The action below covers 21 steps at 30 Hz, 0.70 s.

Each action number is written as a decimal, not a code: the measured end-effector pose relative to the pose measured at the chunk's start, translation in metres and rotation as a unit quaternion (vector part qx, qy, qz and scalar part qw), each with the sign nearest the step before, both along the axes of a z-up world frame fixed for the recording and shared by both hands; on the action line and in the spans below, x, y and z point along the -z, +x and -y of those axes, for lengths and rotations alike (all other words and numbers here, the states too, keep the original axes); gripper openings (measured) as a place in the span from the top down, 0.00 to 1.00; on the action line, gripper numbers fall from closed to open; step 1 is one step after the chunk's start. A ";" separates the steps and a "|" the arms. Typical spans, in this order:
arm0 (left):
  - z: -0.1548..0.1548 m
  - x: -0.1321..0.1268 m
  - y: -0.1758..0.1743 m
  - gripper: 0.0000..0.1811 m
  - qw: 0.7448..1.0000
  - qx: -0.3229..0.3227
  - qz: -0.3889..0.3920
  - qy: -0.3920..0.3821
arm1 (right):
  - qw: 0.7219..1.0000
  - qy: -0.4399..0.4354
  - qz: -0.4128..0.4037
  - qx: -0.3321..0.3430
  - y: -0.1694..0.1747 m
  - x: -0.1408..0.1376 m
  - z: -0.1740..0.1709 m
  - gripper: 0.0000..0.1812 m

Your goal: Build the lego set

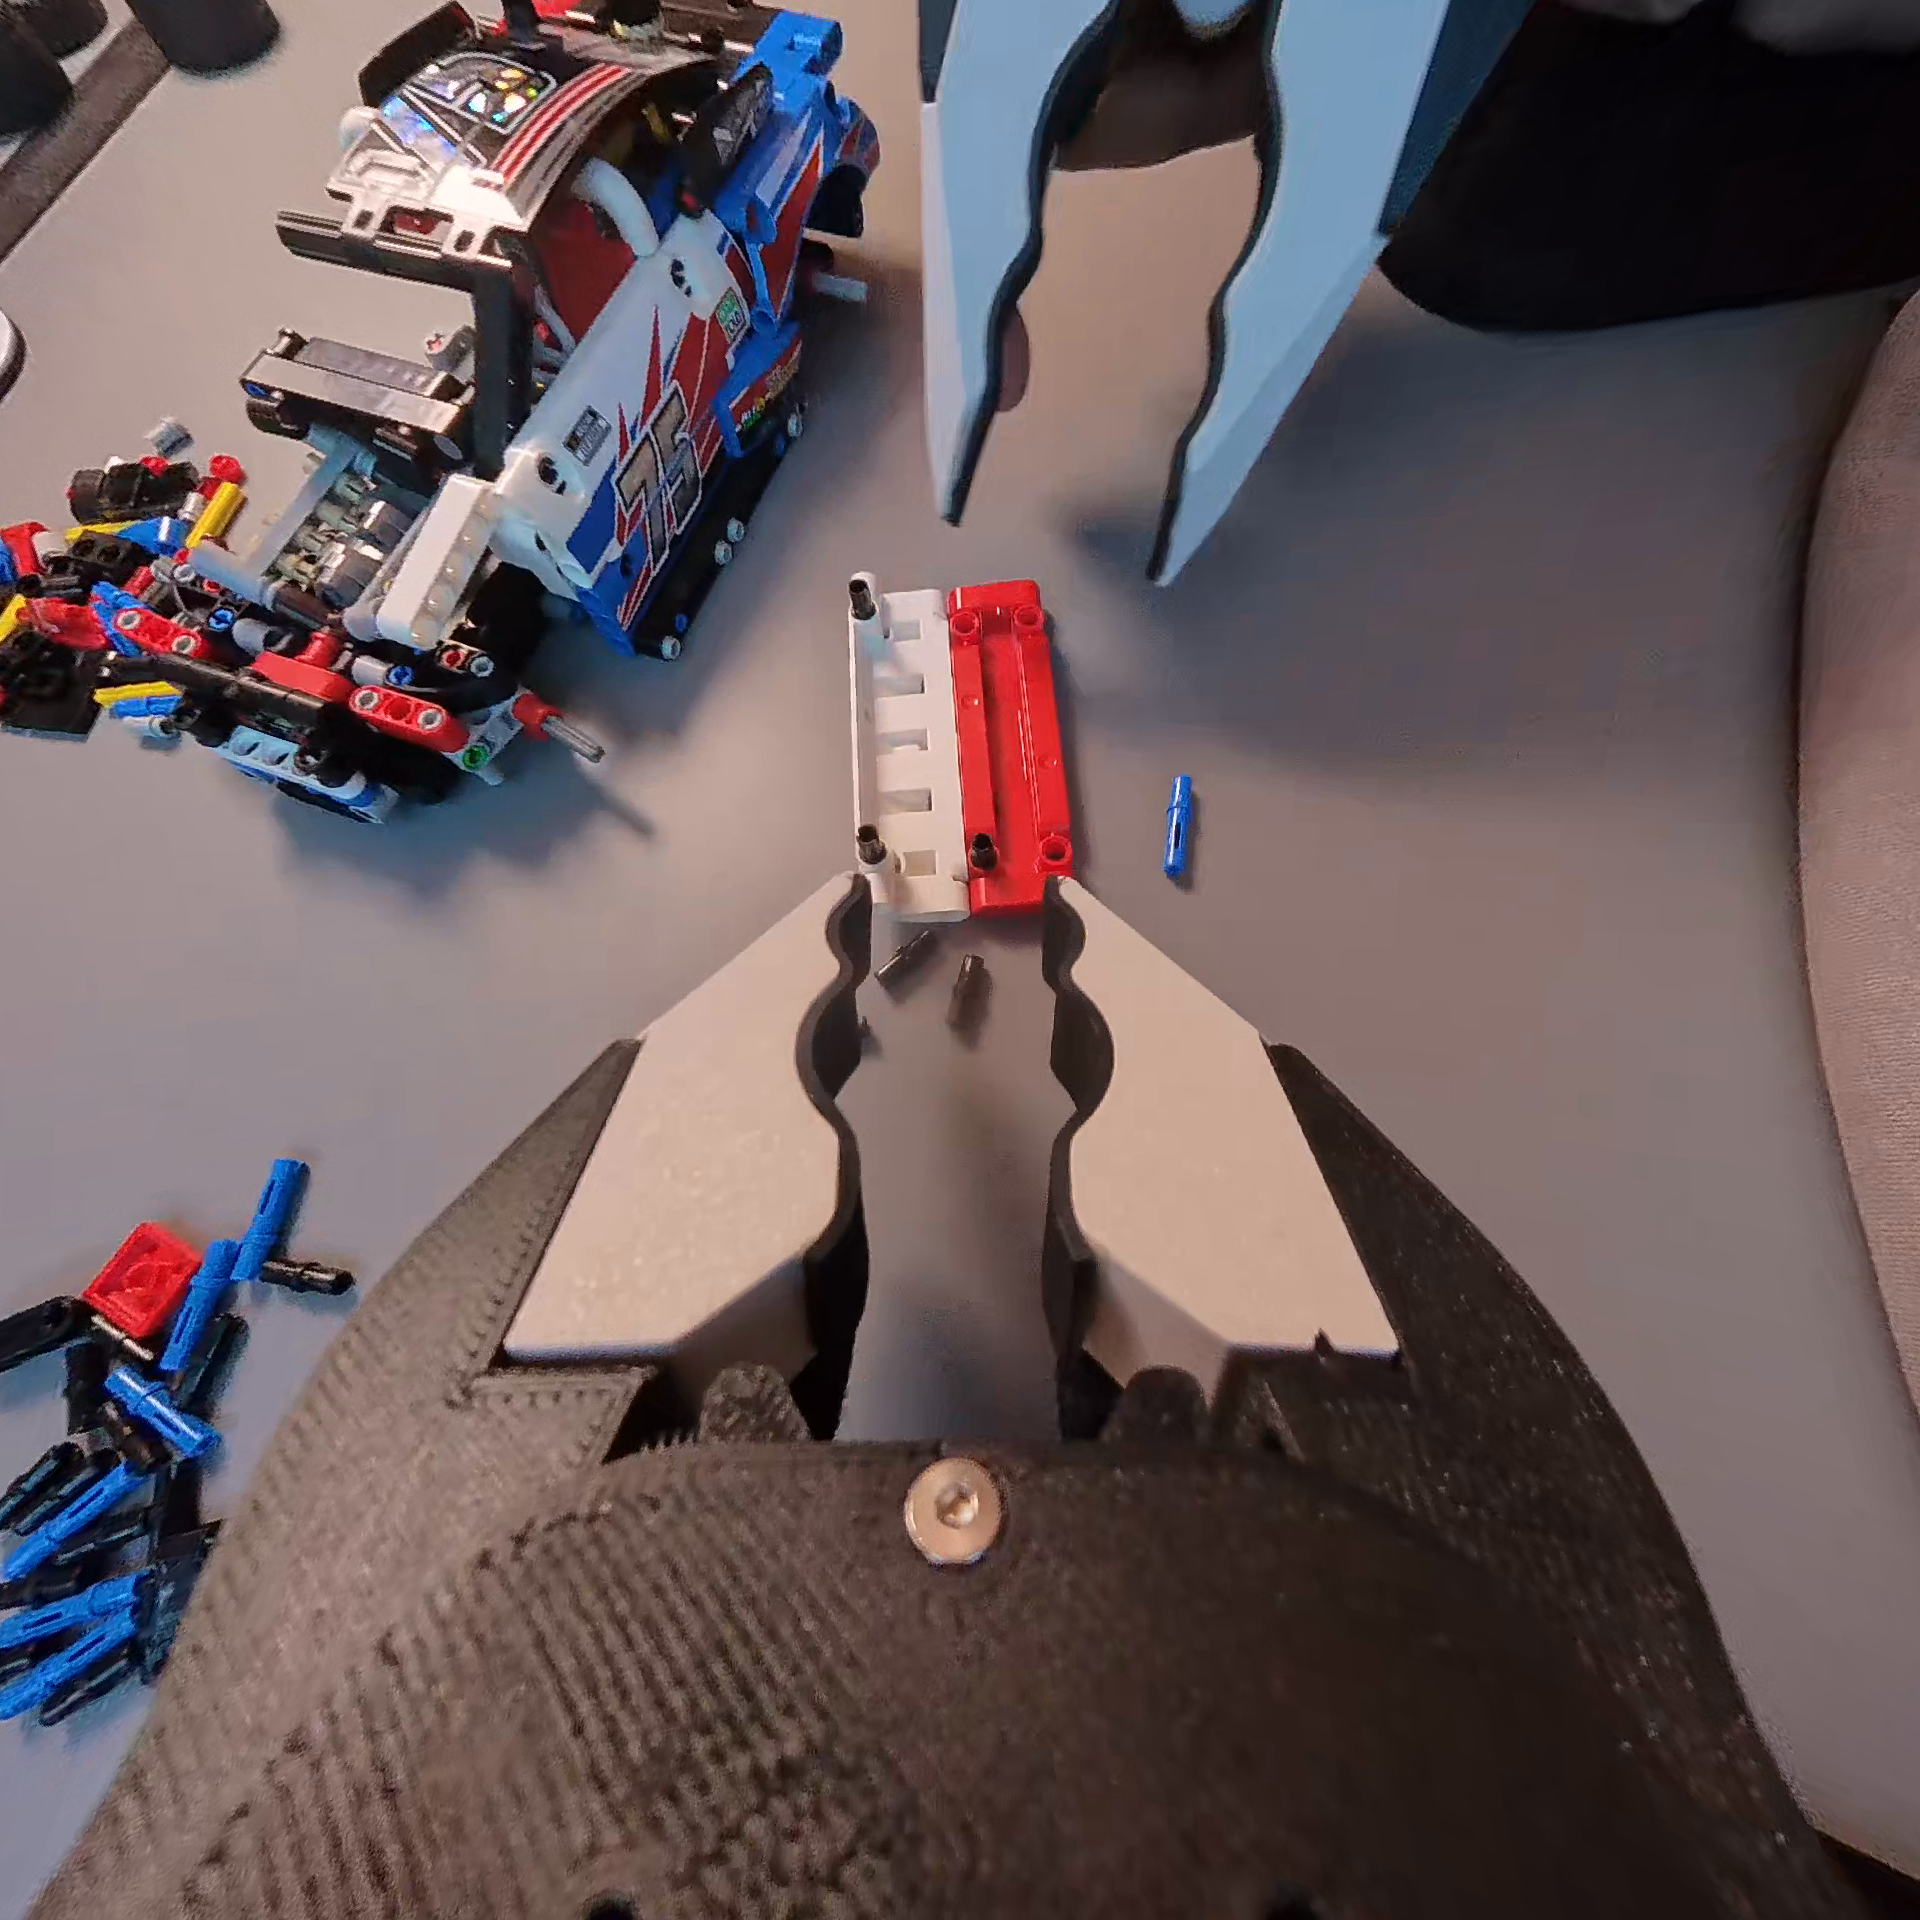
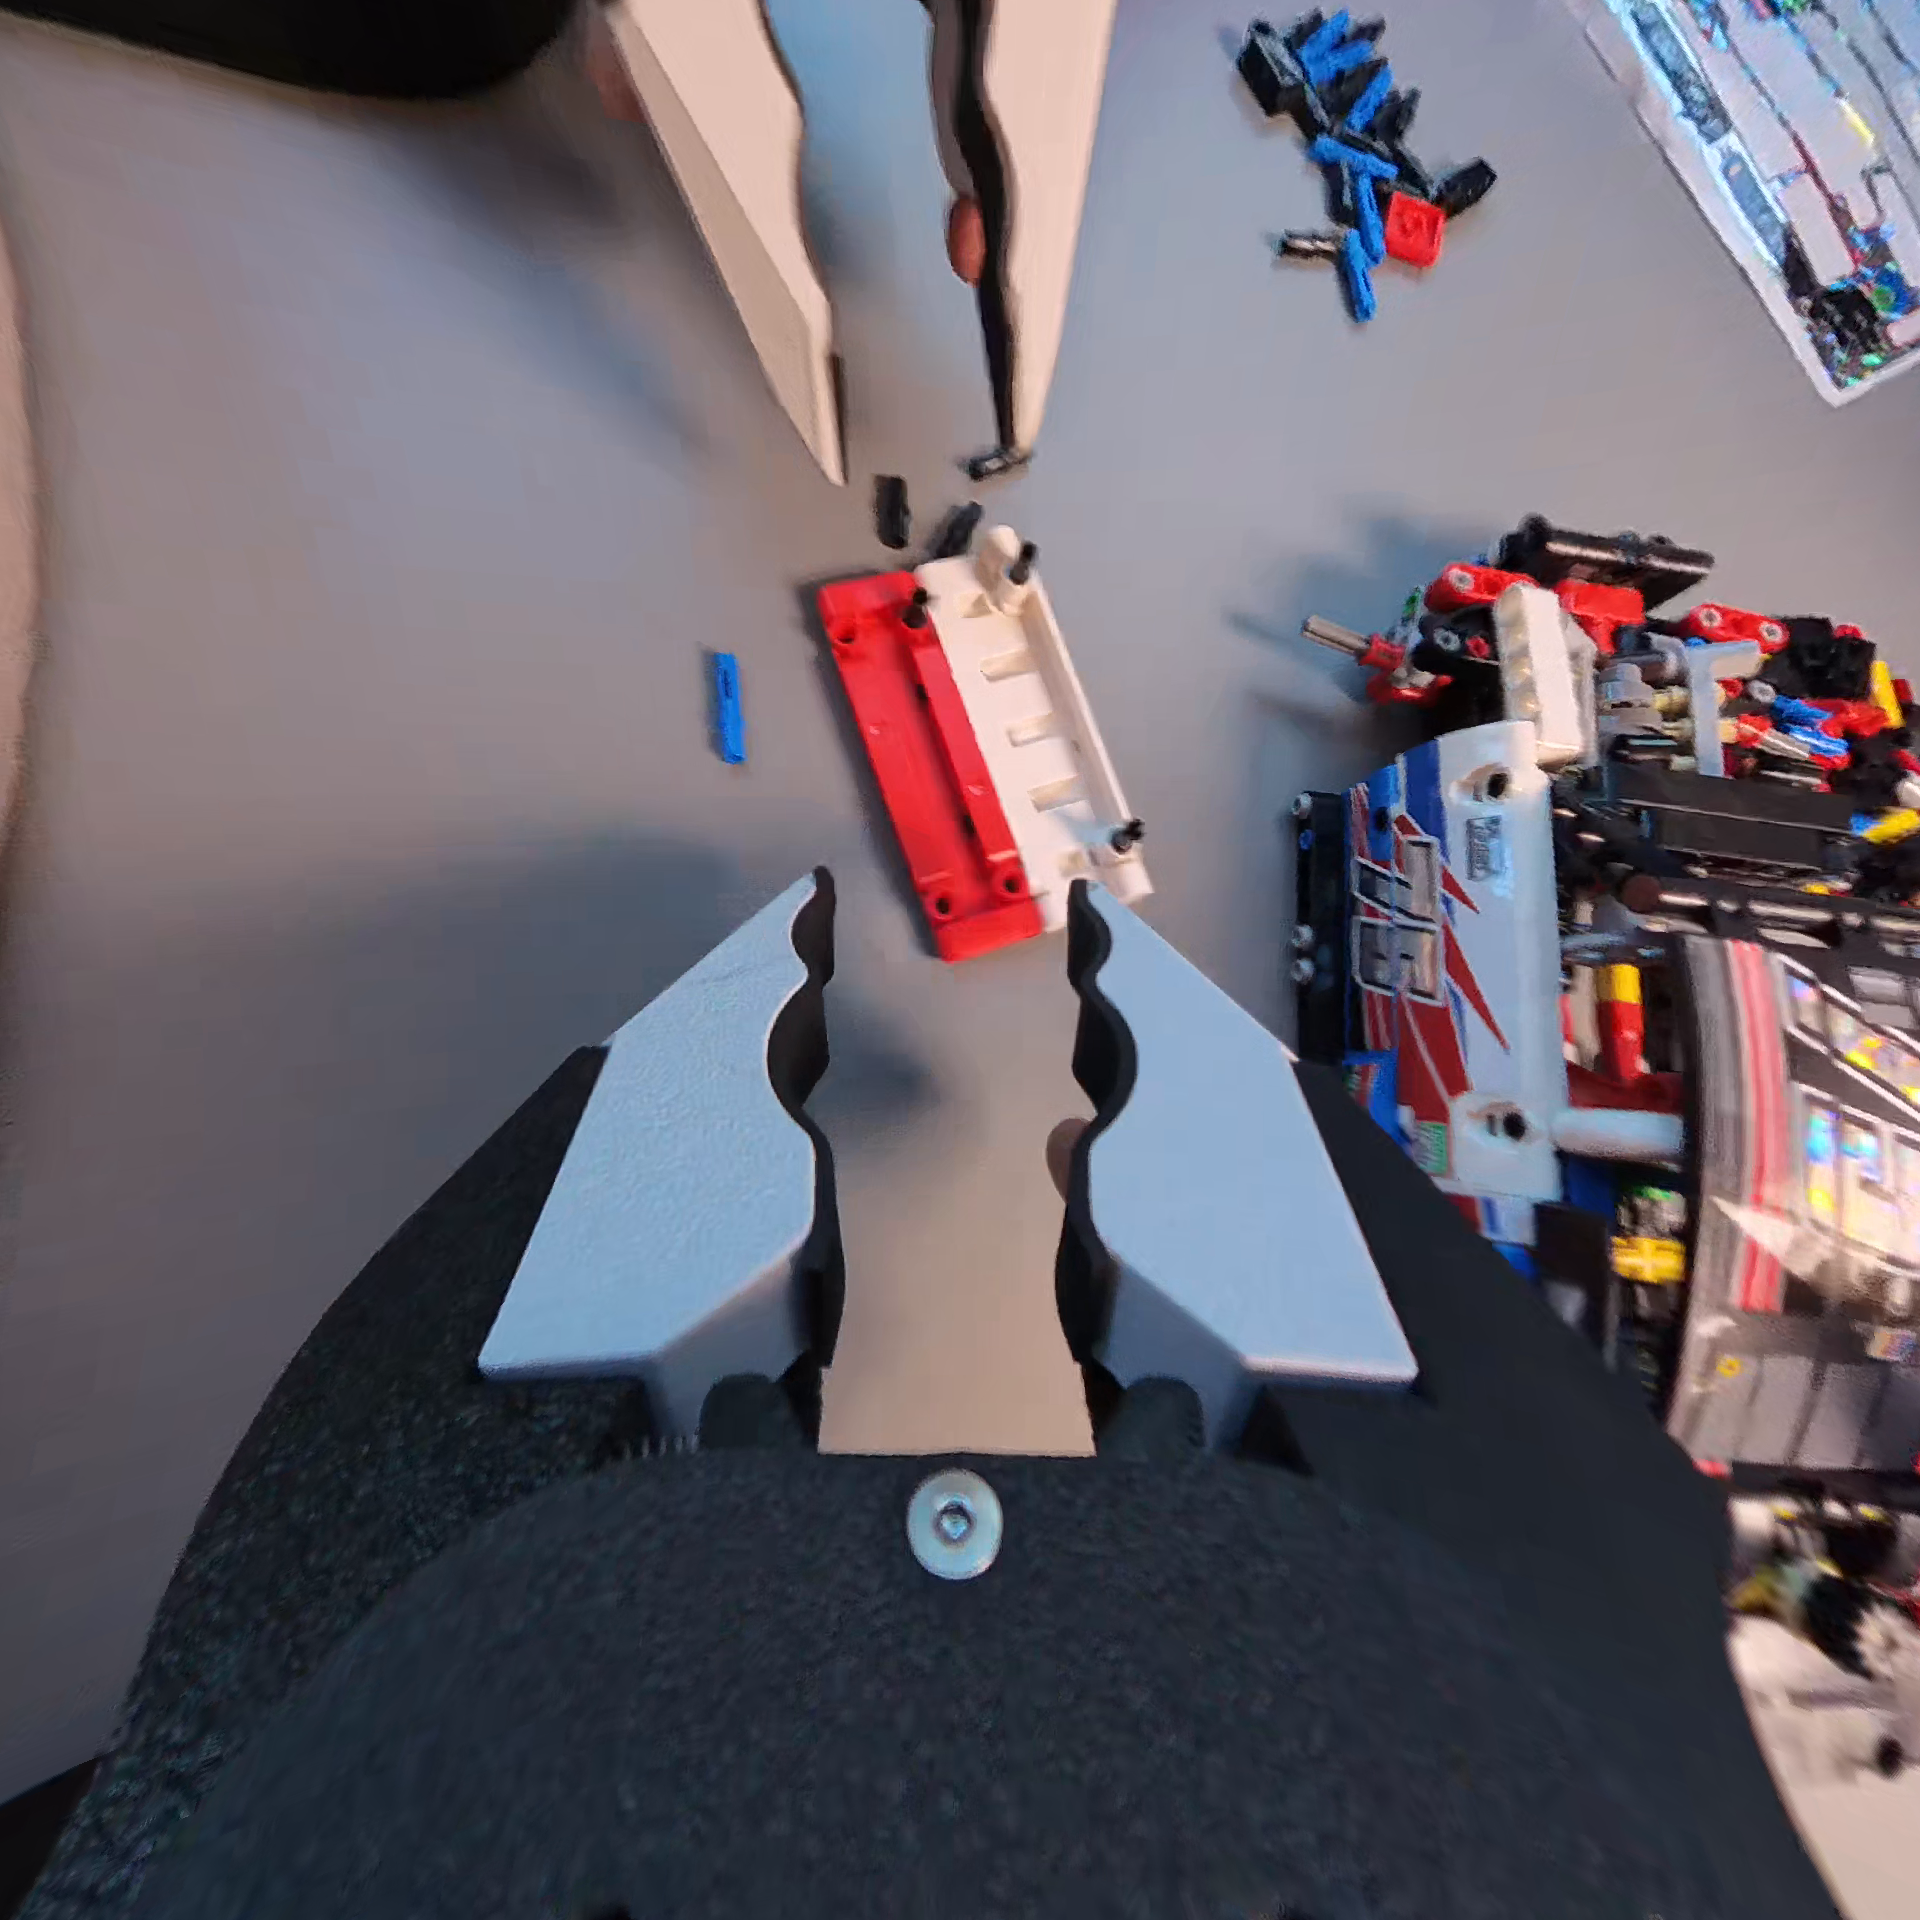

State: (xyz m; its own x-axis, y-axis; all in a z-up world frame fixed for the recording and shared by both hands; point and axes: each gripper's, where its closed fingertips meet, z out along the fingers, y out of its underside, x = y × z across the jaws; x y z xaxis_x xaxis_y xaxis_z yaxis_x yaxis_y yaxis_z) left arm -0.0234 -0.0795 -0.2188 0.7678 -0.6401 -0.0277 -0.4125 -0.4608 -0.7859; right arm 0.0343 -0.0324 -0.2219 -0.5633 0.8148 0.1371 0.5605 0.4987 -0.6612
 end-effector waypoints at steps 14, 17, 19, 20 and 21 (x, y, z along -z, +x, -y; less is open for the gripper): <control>0.013 0.011 0.028 0.90 0.998 0.065 -0.009 -0.012 | 0.997 0.008 0.045 -0.070 -0.008 0.027 0.060 0.99; 0.015 0.011 0.038 0.91 0.997 0.076 0.004 -0.016 | 0.998 -0.002 0.034 -0.061 -0.008 0.025 0.059 0.99; 0.015 0.011 0.043 0.91 0.997 0.079 0.011 -0.015 | 0.998 -0.017 0.016 -0.056 -0.007 0.019 0.058 1.00; 0.015 0.010 0.045 0.91 0.997 0.079 0.014 -0.014 | 0.998 -0.026 0.007 -0.053 -0.006 0.015 0.057 1.00; 0.014 0.010 0.048 0.91 0.997 0.079 0.015 -0.014 | 0.998 -0.034 -0.002 -0.050 -0.006 0.011 0.057 1.00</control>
State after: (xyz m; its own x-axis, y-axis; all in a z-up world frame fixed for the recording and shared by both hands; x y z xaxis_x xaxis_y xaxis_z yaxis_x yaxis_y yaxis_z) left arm 0.0242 -0.0939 -0.2292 0.6575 -0.7534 0.0132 -0.4576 -0.4131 -0.7873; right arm 0.0287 -0.0899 -0.2326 -0.6421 0.7618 0.0856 0.5066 0.5055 -0.6985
